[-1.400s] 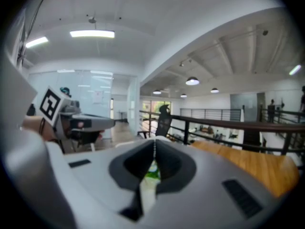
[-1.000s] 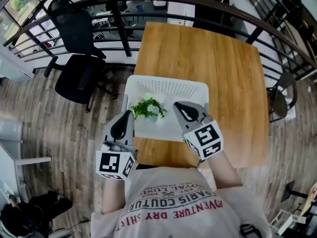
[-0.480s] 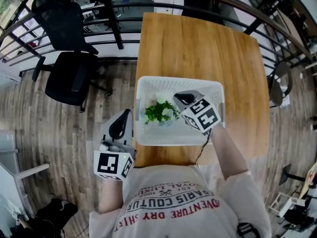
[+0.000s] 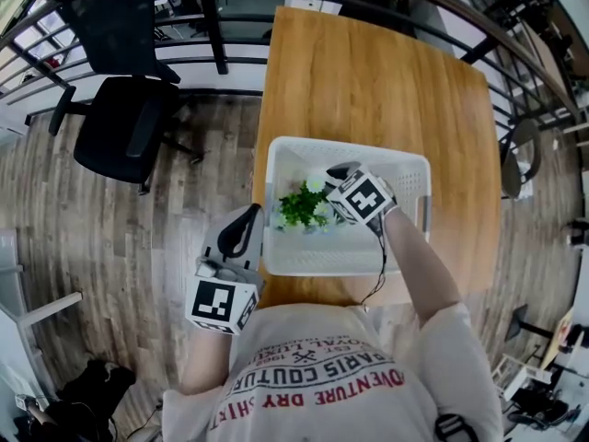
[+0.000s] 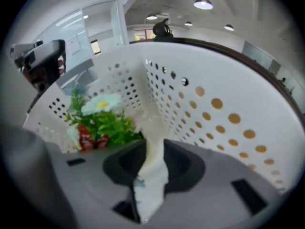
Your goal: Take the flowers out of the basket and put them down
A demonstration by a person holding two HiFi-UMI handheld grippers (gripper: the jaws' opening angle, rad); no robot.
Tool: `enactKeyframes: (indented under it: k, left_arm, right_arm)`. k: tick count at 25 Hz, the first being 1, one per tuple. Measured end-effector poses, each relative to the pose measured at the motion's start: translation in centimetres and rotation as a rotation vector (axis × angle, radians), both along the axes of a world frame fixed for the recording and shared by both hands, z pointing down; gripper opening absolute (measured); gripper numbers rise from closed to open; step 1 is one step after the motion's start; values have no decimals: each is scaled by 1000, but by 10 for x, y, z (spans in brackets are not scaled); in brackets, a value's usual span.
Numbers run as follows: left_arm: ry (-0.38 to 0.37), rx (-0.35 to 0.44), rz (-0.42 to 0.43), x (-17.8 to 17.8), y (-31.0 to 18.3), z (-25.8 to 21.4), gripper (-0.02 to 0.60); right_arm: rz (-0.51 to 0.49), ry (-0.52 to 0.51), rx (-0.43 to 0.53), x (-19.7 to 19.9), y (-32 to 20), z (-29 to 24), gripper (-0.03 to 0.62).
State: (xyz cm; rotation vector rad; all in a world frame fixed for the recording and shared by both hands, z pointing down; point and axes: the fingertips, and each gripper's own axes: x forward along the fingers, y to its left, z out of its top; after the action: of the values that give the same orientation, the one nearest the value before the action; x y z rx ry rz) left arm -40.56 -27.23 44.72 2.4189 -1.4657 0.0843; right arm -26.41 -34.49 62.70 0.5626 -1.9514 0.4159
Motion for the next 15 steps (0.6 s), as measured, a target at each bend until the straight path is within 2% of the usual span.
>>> enactKeyframes:
  k: [7, 12, 15]
  left_arm:
    - [16, -18, 24, 5, -2, 10, 26]
    - [17, -26, 33, 5, -3, 14, 26]
    - [17, -29, 32, 2, -4, 16, 26]
  right_arm:
    - [-40, 45, -67, -2, 5, 19, 129]
    - [-29, 48, -149, -5, 6, 35, 128]
    - [-21, 52, -194, -9, 6, 41, 101]
